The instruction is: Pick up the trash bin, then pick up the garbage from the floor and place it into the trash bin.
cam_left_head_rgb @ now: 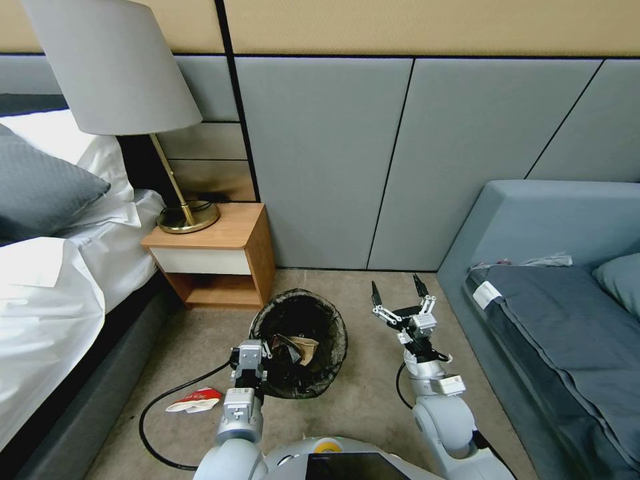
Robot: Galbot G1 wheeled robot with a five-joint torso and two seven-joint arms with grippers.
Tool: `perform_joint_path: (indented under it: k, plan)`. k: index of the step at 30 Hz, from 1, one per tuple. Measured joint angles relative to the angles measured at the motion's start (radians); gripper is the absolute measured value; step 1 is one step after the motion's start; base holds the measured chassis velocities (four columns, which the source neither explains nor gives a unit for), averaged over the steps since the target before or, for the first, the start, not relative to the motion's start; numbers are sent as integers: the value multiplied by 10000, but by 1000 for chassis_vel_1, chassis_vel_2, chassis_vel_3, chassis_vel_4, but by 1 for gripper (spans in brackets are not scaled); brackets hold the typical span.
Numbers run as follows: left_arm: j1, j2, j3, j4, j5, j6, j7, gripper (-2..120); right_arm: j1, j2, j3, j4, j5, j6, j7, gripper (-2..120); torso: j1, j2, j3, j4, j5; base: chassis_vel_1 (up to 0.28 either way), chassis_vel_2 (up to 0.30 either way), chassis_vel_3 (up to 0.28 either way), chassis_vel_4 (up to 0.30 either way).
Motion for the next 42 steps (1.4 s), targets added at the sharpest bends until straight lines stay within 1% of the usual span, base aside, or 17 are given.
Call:
perform_joint_path:
  k: [11,20,42]
  plan:
    - [23,-46,-45,-53,29,33,45,0,179,80,-39,-267,-32,117,-59,100,0,0,0,0,0,0,0,0,0]
    - [17,-27,-42,-69,33,33,53,0,362,-23,-42,-244,-8,24,-62,100,0,0,0,1,0,74,63,52,65]
    - [19,53,-49,-135,29,33,81,0,425,-3,-243,-374,-71,0,-178,100,0,0,0,0,0,115,117,117,118]
